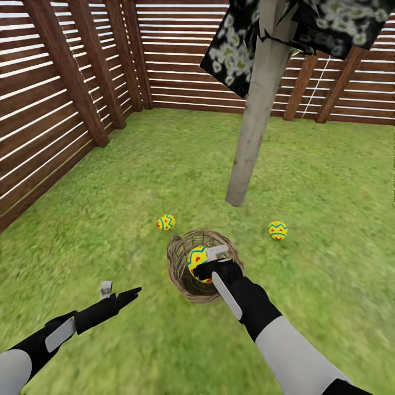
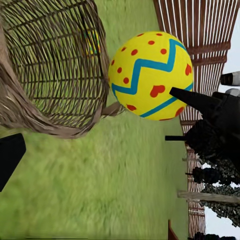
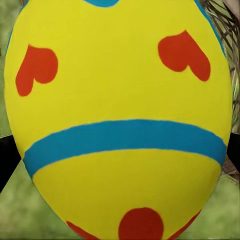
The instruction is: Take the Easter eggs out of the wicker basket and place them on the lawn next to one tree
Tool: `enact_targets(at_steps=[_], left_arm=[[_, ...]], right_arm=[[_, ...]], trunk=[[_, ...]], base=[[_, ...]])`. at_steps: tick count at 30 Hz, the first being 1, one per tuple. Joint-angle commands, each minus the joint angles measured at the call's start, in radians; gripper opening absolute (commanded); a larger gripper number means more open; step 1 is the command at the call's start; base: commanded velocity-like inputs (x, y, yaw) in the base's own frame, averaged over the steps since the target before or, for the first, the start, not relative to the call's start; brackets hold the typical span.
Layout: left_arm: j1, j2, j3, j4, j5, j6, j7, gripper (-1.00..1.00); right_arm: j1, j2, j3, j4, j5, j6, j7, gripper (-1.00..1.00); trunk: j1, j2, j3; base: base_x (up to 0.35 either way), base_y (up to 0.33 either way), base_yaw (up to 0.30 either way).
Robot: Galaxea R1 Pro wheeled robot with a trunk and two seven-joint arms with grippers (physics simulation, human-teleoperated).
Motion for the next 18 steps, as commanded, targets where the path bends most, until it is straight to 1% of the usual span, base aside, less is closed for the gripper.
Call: enact_targets(at_steps=[1,3,7,11,15,17,18], left_arm=[[-0.001,0.001,-0.007,0.0,0.01,0.01,-0.002,1.0],[-0.001,0.001,-0.006,0.0,0.01,0.01,-0.002,1.0],[-0.001,0.001,-0.006,0.0,0.01,0.01,-0.002,1.0],[-0.001,0.001,-0.006,0.0,0.011,0.01,-0.002,1.0],[-0.001,0.002,-0.005,0.0,0.011,0.01,-0.001,1.0],[-0.001,0.001,-0.005,0.0,0.011,0.01,-0.001,1.0],[-0.001,0.001,-0.005,0.0,0.011,0.01,-0.001,1.0]], right_arm=[[-0.001,0.0,0.002,-0.001,-0.011,0.002,-0.01,-1.0],[-0.001,0.0,0.002,-0.001,-0.011,0.002,-0.01,-1.0],[-0.001,0.0,0.002,-0.003,-0.011,0.002,-0.01,-1.0],[0.0,-0.004,0.002,-0.057,-0.011,0.002,-0.01,-1.0],[0.0,-0.005,0.002,-0.066,-0.012,0.003,-0.01,-1.0],[0.001,-0.005,0.002,-0.068,-0.028,0.003,-0.01,-1.0],[0.0,-0.007,0.002,-0.068,-0.047,0.003,-0.01,-1.0]], trunk=[[-0.005,0.007,0.004],[-0.012,0.021,0.014],[-0.028,0.049,0.033],[-0.043,0.077,0.052],[-0.058,0.105,0.071],[-0.066,0.119,0.08],[-0.07,0.126,0.085]], base=[[-0.291,0.0,0.0],[-0.155,0.0,0.0],[-0.017,0.0,0.0],[0.0,0.0,0.0],[0.0,0.0,0.0],[0.0,0.0,0.0],[0.0,0.0,0.0]])
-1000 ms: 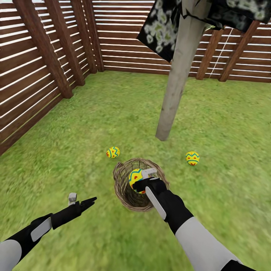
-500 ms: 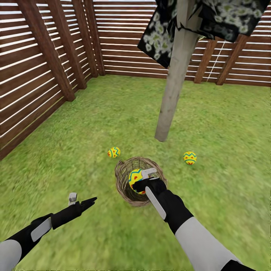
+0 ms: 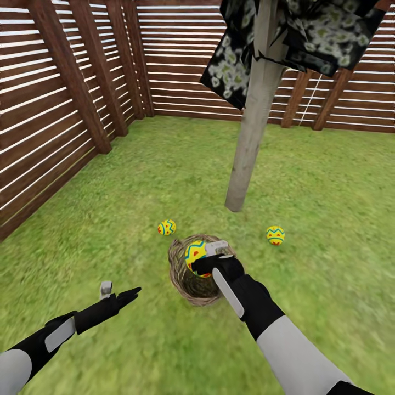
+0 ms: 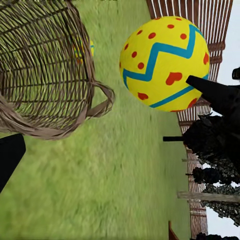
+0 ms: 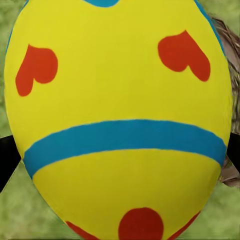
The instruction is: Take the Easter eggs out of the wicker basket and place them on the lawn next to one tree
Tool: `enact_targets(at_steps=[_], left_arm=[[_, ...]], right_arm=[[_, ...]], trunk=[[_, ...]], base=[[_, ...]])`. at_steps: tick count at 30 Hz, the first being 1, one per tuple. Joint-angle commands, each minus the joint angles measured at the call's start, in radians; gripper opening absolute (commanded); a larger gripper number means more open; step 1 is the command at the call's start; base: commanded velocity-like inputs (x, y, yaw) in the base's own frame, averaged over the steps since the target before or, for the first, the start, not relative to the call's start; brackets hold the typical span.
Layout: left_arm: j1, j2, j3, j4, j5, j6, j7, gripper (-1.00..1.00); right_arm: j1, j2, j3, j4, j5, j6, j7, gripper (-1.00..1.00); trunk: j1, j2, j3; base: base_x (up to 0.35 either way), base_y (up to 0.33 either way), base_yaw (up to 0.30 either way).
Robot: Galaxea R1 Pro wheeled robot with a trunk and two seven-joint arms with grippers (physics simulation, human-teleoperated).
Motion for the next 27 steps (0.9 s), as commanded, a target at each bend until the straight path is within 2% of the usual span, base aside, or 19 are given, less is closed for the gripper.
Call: enact_targets(at_steps=[1,6,10,14,18,20,22,24,27], left_arm=[[-0.001,0.001,-0.007,0.0,0.01,0.01,-0.002,1.0],[-0.001,0.001,-0.007,0.0,0.01,0.01,-0.002,1.0],[-0.001,0.001,-0.007,0.0,0.01,0.01,-0.002,1.0],[-0.001,0.001,-0.007,0.0,0.01,0.01,-0.002,1.0],[-0.001,0.001,-0.007,0.0,0.01,0.01,-0.002,1.0],[-0.001,0.001,-0.007,0.0,0.01,0.01,-0.002,1.0],[-0.001,0.0,-0.007,0.0,0.01,0.01,-0.002,1.0],[-0.001,-0.007,-0.007,0.0,0.009,0.01,-0.002,1.0],[-0.001,-0.015,-0.006,0.0,0.008,0.01,-0.002,1.0]], right_arm=[[0.0,-0.002,0.001,-0.001,-0.022,0.003,-0.01,-1.0],[0.0,-0.005,0.0,-0.001,-0.037,0.002,-0.009,-1.0],[0.0,-0.008,0.0,-0.001,-0.085,0.003,-0.009,-1.0],[0.0,-0.009,-0.001,-0.001,-0.097,0.005,-0.01,-1.0],[0.0,-0.009,-0.002,-0.042,-0.097,0.068,-0.014,-1.0],[0.0,-0.009,-0.03,-0.058,-0.097,0.084,-0.015,-1.0],[0.0,-0.009,-0.088,-0.086,-0.097,0.108,-0.015,-1.0],[0.0,-0.009,-0.101,-0.125,-0.097,0.147,-0.015,-1.0],[0.0,-0.009,-0.105,-0.137,-0.097,0.165,-0.015,-1.0]], trunk=[[-0.004,0.007,0.004],[-0.023,0.042,0.028],[-0.038,0.07,0.047],[-0.054,0.098,0.066],[-0.069,0.126,0.085],[-0.077,0.14,0.094],[-0.084,0.154,0.104],[-0.092,0.168,0.113],[-0.104,0.189,0.128]], base=[[0.0,0.0,0.0],[0.0,0.0,0.0],[0.0,0.0,0.0],[0.0,0.0,0.0],[0.0,0.0,0.0],[0.0,0.0,0.0],[0.0,0.0,0.0],[0.0,0.0,0.0],[0.0,0.0,0.0]])
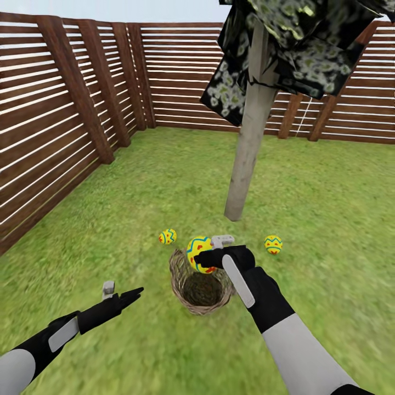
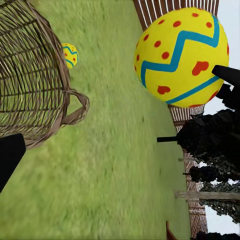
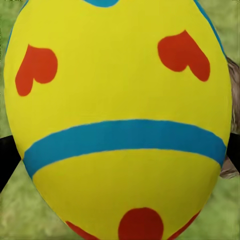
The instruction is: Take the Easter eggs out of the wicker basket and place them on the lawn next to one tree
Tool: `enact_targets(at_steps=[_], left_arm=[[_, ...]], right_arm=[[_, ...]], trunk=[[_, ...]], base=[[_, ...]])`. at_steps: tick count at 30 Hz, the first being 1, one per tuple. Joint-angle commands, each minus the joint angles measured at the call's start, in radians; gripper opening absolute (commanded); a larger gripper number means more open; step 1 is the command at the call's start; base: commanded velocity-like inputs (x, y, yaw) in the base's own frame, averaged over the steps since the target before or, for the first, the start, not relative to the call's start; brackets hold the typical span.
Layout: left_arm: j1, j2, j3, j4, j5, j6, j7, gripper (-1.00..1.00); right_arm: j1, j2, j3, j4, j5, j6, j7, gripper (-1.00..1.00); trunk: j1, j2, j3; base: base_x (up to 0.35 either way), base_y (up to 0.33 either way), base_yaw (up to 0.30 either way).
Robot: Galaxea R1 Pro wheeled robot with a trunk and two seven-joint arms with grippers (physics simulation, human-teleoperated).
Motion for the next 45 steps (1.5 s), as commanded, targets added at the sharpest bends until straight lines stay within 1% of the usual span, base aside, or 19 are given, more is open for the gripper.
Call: enact_targets(at_steps=[1,7,8,11,12,15,19,20,21,22,24,27,30,31,32,35,38,42,45], left_arm=[[-0.001,0.0,-0.006,0.0,0.01,0.01,-0.002,1.0],[-0.001,0.0,-0.006,0.0,0.01,0.01,-0.002,1.0],[-0.001,0.0,-0.006,0.0,0.01,0.01,-0.002,1.0],[-0.001,0.0,-0.006,0.001,0.011,0.009,-0.002,1.0],[-0.001,-0.001,-0.006,0.001,0.012,0.008,-0.002,1.0],[-0.001,-0.002,-0.008,0.001,0.012,0.002,-0.003,1.0],[-0.001,-0.004,-0.011,0.0,0.013,-0.005,-0.011,1.0],[-0.001,-0.004,-0.013,0.0,0.012,-0.005,-0.011,1.0],[-0.001,-0.009,-0.013,0.0,0.01,-0.005,-0.011,1.0],[-0.001,-0.011,-0.014,0.0,0.009,-0.005,-0.011,1.0],[-0.001,-0.015,-0.014,0.0,0.006,-0.006,-0.011,1.0],[-0.001,-0.018,-0.015,0.0,0.004,-0.008,-0.01,1.0],[-0.001,-0.019,-0.015,0.0,0.004,-0.008,-0.007,1.0],[-0.001,-0.019,-0.015,0.0,0.004,-0.008,-0.007,1.0],[-0.001,-0.019,-0.015,0.0,0.004,-0.008,-0.007,1.0],[-0.001,-0.025,-0.015,0.0,0.004,-0.008,-0.008,1.0],[-0.001,-0.031,-0.016,0.0,0.003,-0.008,-0.007,1.0],[-0.001,-0.033,-0.017,0.0,0.003,-0.008,-0.007,1.0],[-0.001,-0.038,-0.017,0.0,0.002,-0.008,-0.004,1.0]], right_arm=[[-0.001,0.0,0.001,-0.002,-0.011,0.004,-0.01,-1.0],[-0.001,0.0,-0.002,0.0,-0.013,0.002,-0.005,-1.0],[-0.001,0.0,-0.012,0.001,-0.022,0.001,-0.004,-1.0],[-0.001,-0.001,-0.081,0.002,-0.089,0.0,-0.003,-1.0],[-0.001,-0.001,-0.092,0.002,-0.099,0.0,-0.003,-1.0],[-0.001,-0.002,-0.1,0.002,-0.106,-0.001,-0.004,-1.0],[-0.001,-0.007,-0.114,0.002,-0.106,-0.003,-0.005,-1.0],[-0.001,-0.013,-0.114,0.001,-0.106,-0.003,-0.005,-1.0],[-0.001,-0.026,-0.119,0.001,-0.106,-0.003,-0.005,-1.0],[-0.001,-0.032,-0.135,0.001,-0.106,-0.004,-0.005,-1.0],[-0.001,-0.036,-0.155,0.001,-0.106,-0.004,-0.006,-1.0],[-0.001,-0.038,-0.165,0.001,-0.104,-0.006,-0.012,-1.0],[0.0,-0.051,-0.235,0.01,-0.095,-0.005,-0.012,-1.0],[0.004,-0.065,-0.257,0.013,-0.095,-0.005,-0.008,-1.0],[0.009,-0.081,-0.267,0.015,-0.097,-0.005,-0.005,-1.0],[0.011,-0.088,-0.272,0.017,-0.097,-0.005,-0.004,-1.0],[0.012,-0.088,-0.273,0.011,-0.101,-0.006,-0.006,-1.0],[0.012,-0.086,-0.273,0.003,-0.102,-0.008,-0.012,-1.0],[0.012,-0.086,-0.273,0.005,-0.102,-0.017,-0.003,-1.0]], trunk=[[-0.004,0.007,0.004],[-0.027,0.049,0.032],[-0.031,0.056,0.037],[-0.042,0.077,0.051],[-0.046,0.084,0.055],[-0.058,0.105,0.069],[-0.058,0.105,0.075],[-0.058,0.105,0.076],[-0.058,0.105,0.077],[-0.058,0.105,0.079],[-0.058,0.105,0.081],[-0.058,0.105,0.085],[-0.058,0.105,0.086],[-0.058,0.105,0.086],[-0.058,0.105,0.086],[-0.058,0.105,0.086],[-0.058,0.105,0.086],[-0.058,0.105,0.086],[-0.058,0.105,0.086]], base=[[0.0,0.0,0.0],[0.0,0.0,0.0],[0.0,0.0,0.0],[0.0,0.0,-0.016],[0.0,0.0,-0.071],[0.0,0.0,-0.099],[0.0,0.0,-0.126],[0.0,0.0,-0.159],[0.0,0.0,-0.198],[0.0,0.0,-0.212],[0.0,0.0,-0.218],[0.0,-0.123,-0.221],[0.0,-0.294,-0.038],[0.0,-0.296,-0.006],[0.0,-0.296,-0.002],[0.0,-0.296,-0.001],[0.0,-0.296,0.0],[0.0,-0.222,0.0],[0.068,-0.243,-0.239]])
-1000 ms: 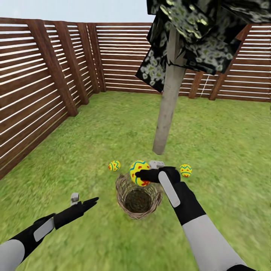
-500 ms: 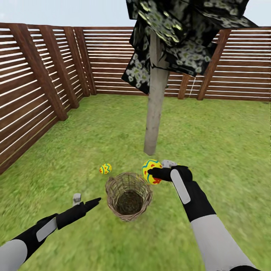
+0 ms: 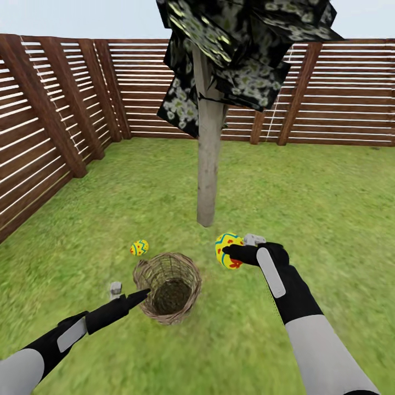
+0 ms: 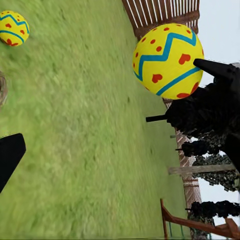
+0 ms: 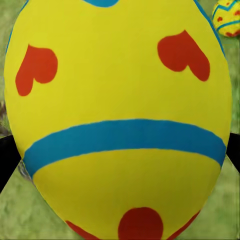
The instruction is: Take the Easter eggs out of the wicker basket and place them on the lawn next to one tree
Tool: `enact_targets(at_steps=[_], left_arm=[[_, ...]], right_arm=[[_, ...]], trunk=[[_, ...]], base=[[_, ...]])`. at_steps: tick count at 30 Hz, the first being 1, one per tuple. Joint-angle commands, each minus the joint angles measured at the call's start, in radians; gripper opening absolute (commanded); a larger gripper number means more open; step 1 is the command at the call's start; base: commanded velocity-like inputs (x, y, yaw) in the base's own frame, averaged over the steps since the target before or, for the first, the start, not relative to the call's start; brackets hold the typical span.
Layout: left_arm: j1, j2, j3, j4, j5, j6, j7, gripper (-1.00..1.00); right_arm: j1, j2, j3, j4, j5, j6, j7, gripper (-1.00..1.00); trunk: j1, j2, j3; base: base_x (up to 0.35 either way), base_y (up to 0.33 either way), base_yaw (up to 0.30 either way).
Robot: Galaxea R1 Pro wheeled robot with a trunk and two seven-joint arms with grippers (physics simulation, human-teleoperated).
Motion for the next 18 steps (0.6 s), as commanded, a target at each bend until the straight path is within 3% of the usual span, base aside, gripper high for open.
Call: enact_targets(at_steps=[1,7,18], left_arm=[[-0.001,-0.002,-0.006,-0.001,0.01,0.008,-0.002,1.0],[-0.001,-0.01,-0.007,-0.001,0.01,-0.019,-0.006,1.0],[-0.001,-0.01,-0.007,-0.001,0.01,-0.019,-0.003,1.0]], right_arm=[[-0.001,0.0,0.001,0.0,-0.012,0.001,-0.01,-1.0],[-0.001,0.001,0.001,0.0,-0.012,0.001,-0.01,-1.0],[-0.001,0.003,0.003,-0.001,-0.012,-0.005,-0.011,-1.0]], trunk=[[0.0,0.0,0.0],[0.0,0.0,0.002],[0.0,0.0,0.011]], base=[[0.233,-0.231,-0.25],[0.118,-0.224,-0.252],[0.049,-0.033,-0.222]])
